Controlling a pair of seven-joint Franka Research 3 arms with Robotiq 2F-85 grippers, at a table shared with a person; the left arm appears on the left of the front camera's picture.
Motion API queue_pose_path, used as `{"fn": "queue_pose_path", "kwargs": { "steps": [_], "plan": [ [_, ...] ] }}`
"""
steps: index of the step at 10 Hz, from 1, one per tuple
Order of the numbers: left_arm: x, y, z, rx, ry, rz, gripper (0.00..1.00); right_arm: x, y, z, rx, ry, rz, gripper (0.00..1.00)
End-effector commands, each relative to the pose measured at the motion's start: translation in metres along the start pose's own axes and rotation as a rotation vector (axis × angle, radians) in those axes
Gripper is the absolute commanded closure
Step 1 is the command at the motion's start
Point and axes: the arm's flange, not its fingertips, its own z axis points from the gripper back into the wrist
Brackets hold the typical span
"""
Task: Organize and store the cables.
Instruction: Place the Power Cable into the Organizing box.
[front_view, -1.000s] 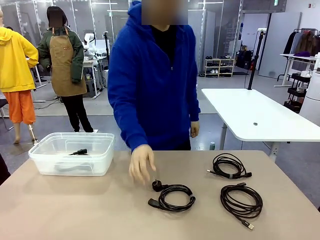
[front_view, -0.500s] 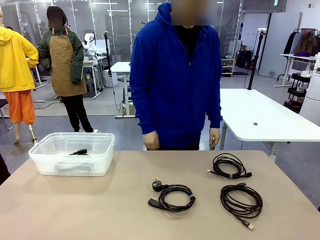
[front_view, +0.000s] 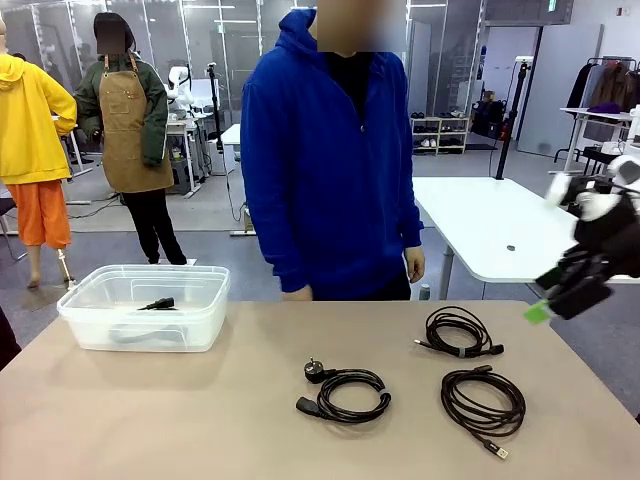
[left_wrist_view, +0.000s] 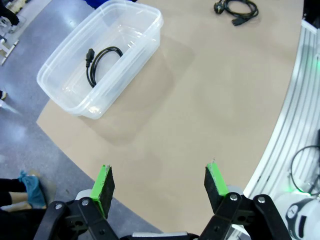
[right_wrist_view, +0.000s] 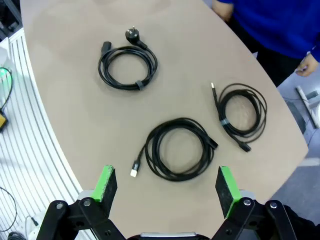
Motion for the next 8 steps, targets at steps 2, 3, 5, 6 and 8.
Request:
{"fn": "queue_pose_path", "kwargs": {
  "steps": [2, 3, 5, 6, 8],
  "plan": [
    [-0.001, -0.002, -0.002, 0.01, -0.015, -0.003, 0.08, 0.036, 0.019, -0.045, -0.003, 0.02, -0.011, 0.0],
    [-0.001, -0.002, -0.002, 0.01, -0.015, -0.003, 0.08, 0.045, 0.032, -0.057, 0.007, 0.03, 0.016, 0.0],
    [-0.001, -0.002, -0.002, 0.01, -0.015, -0.003, 0.08, 0.058, 0.042, -0.075, -0.003, 0.062, 0.019, 0.0],
    [-0.001, -0.002, -0.002, 0.01, -0.015, -0.003, 0.08, 0.062, 0.049, -0.09, -0.026, 0.087, -0.007, 0.0],
    [-0.001, -0.002, -0.002, 0.01, -0.015, -0.003, 0.08, 0.07, 0.062, -0.13, -0.041, 0.155, -0.028, 0.0]
  ]
}}
